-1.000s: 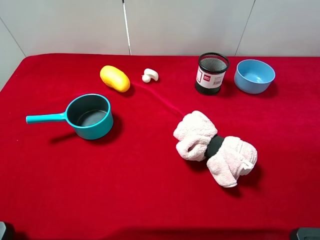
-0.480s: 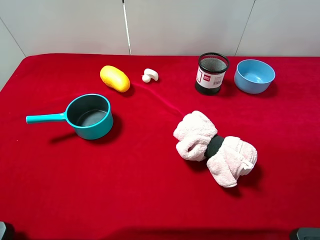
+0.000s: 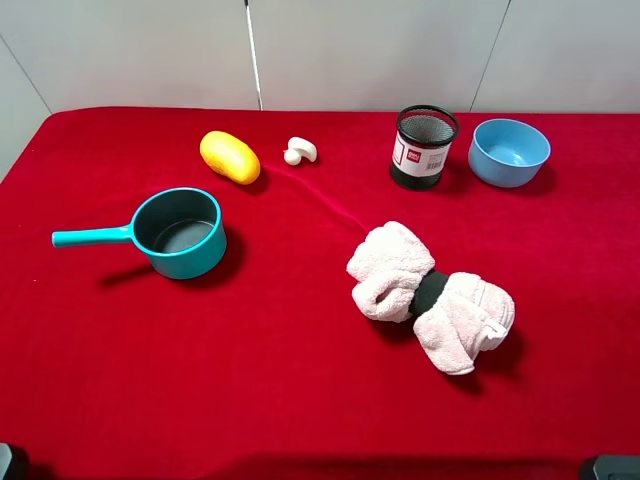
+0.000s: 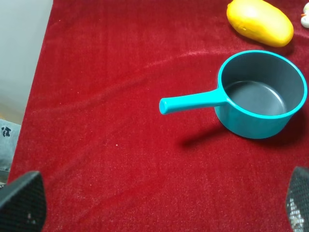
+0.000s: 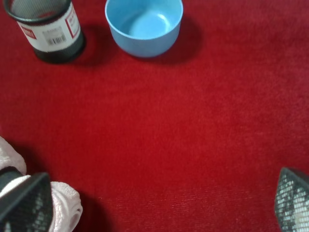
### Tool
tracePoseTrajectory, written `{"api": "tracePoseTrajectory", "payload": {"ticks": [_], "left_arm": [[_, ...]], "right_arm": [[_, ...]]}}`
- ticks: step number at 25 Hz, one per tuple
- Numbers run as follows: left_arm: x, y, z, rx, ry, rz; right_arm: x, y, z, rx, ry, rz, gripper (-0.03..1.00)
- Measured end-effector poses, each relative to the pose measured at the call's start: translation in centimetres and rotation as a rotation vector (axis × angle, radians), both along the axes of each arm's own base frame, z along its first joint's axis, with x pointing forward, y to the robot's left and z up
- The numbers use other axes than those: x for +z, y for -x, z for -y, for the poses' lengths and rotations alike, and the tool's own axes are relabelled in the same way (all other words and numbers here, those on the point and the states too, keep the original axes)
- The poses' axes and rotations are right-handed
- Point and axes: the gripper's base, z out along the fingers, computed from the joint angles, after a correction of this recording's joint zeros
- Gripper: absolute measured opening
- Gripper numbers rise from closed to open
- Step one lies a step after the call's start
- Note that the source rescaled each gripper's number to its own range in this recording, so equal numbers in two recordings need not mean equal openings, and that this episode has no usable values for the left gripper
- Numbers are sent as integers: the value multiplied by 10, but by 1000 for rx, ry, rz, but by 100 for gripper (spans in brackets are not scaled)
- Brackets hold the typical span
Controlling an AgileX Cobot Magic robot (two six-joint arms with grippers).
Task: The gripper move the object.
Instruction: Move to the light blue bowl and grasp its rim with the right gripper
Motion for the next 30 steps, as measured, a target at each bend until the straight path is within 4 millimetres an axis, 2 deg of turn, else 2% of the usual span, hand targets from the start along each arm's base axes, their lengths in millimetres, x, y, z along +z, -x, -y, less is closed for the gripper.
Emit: {"api": "tracePoseTrajectory", "payload": {"ticks": [8,17,23,24,27,28,30], "left_arm": [[0,0,0,0,-1,0],[0,0,0,0,-1,0],[0,0,0,0,-1,0],[0,0,0,0,-1,0],[0,0,0,0,-1,0],[0,0,0,0,-1,0],[0,0,0,0,-1,0]], "right_arm": [[13,-56,-1,-2,-10,-114,100],[16,-120,-5,-13,-65,-217,100],[21,-161,-6,-23,-73,-235,100],[21,-161,-6,-23,-73,-235,100],[25,-181,-6,-25,-76,-233,100],[25,-194,-6,-25,-76,-250,100],[25,-208,-6,-25,-76,-264,100]]}}
